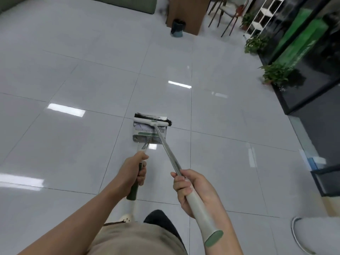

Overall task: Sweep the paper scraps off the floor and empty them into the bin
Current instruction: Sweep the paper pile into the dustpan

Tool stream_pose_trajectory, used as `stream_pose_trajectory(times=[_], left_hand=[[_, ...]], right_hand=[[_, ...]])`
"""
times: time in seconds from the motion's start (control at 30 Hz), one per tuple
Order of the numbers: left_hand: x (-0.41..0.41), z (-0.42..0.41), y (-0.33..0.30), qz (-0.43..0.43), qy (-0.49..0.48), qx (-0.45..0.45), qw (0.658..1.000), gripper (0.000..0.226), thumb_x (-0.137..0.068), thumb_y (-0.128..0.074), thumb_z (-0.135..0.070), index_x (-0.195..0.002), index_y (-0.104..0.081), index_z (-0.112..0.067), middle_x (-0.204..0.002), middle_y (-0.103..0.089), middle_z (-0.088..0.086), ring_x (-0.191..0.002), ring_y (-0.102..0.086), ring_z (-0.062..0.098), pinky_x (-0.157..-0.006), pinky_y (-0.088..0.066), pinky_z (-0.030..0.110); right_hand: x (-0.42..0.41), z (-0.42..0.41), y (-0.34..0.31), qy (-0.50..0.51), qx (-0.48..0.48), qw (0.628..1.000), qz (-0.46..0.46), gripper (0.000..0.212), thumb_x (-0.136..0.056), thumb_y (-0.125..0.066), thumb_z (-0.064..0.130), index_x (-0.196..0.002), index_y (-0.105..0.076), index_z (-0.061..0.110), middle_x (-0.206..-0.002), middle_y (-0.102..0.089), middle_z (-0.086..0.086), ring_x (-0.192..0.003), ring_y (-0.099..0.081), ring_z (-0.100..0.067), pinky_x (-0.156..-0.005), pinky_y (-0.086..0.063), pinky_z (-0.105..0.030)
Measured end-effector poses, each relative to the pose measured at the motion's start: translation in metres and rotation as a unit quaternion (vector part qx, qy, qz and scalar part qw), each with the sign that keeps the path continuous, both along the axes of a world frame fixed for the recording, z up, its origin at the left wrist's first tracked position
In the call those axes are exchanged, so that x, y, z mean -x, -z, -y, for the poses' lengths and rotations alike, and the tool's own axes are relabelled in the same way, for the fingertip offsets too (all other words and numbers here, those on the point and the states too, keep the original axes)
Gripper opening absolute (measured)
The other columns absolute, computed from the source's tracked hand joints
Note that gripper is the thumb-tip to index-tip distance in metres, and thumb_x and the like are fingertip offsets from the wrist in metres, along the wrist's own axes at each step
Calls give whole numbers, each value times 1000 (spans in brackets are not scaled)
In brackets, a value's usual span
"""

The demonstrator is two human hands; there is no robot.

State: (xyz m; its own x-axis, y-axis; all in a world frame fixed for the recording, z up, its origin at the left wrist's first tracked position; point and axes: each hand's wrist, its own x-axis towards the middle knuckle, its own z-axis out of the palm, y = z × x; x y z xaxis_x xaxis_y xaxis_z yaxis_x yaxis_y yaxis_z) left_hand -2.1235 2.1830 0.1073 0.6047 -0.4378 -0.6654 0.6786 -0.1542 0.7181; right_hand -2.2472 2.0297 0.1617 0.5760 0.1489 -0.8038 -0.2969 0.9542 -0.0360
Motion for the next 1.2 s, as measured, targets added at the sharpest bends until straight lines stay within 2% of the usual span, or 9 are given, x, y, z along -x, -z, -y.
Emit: stream_pose_trajectory(times=[0.27,0.4,0.57,0.67,0.73,0.87,0.97,1.1,1.2], left_hand=[[-194,160,10,-17,-5,13,1000,26,-94,-48,-26,-70,-45,-18,-51,-34,-4,-41,-28,10,-41,-29,21],[-288,264,18,-17,-17,6,1000,28,-94,-49,-27,-68,-44,-18,-53,-35,-2,-42,-29,11,-43,-29,22],[-404,378,1,-33,-53,12,998,25,-69,-58,-39,-70,-44,-18,-54,-31,-3,-42,-26,12,-43,-26,21],[-471,428,2,-34,-72,6,997,24,-84,-54,-36,-72,-43,-18,-53,-27,-4,-39,-23,11,-44,-23,23],[-520,459,6,-32,-79,3,996,25,-85,-53,-37,-71,-42,-18,-52,-25,-3,-39,-22,12,-44,-23,24],[-632,524,17,-34,-68,13,997,26,-67,-55,-40,-70,-42,-18,-51,-28,-3,-39,-24,13,-43,-27,22],[-733,574,30,-25,-56,17,998,25,-69,-56,-40,-70,-43,-19,-53,-28,-4,-41,-25,12,-45,-27,24],[-869,639,30,-11,-34,10,999,25,-89,-53,-34,-72,-42,-19,-54,-29,-4,-43,-25,12,-46,-26,24],[-948,693,16,-17,-20,-4,1000,25,-72,-56,-39,-69,-40,-20,-54,-26,-3,-43,-22,13,-45,-25,24]], right_hand=[[-184,162,14,-22,58,998,-6,11,-82,-56,12,-90,-55,4,-57,-42,0,-33,-36,-6,-27,-28,-13],[-280,268,18,-13,34,999,4,11,-81,-56,6,-92,-55,4,-63,-43,-2,-35,-38,-7,-27,-32,-15],[-405,400,-1,-32,24,999,4,10,-83,-54,5,-92,-55,2,-68,-41,-1,-36,-39,-8,-27,-34,-16],[-483,460,-11,-48,28,998,-3,11,-82,-54,5,-93,-54,2,-67,-41,-1,-36,-39,-8,-27,-34,-16],[-536,494,-10,-61,33,998,1,20,-76,-62,-1,-94,-54,1,-67,-42,-2,-37,-39,-8,-28,-35,-16],[-649,561,8,-68,17,997,43,68,-38,-85,-17,-96,-55,0,-69,-44,-3,-38,-42,-9,-27,-37,-19],[-742,608,23,-57,15,997,50,71,-35,-86,-16,-97,-54,0,-70,-44,-3,-39,-42,-9,-28,-37,-19],[-863,667,25,-31,13,998,55,72,-33,-86,-15,-96,-56,0,-69,-45,-3,-39,-41,-8,-28,-36,-19],[-938,715,17,-13,3,998,63,70,-37,-86,-14,-98,-55,2,-69,-45,-3,-39,-41,-9,-28,-37,-19]])
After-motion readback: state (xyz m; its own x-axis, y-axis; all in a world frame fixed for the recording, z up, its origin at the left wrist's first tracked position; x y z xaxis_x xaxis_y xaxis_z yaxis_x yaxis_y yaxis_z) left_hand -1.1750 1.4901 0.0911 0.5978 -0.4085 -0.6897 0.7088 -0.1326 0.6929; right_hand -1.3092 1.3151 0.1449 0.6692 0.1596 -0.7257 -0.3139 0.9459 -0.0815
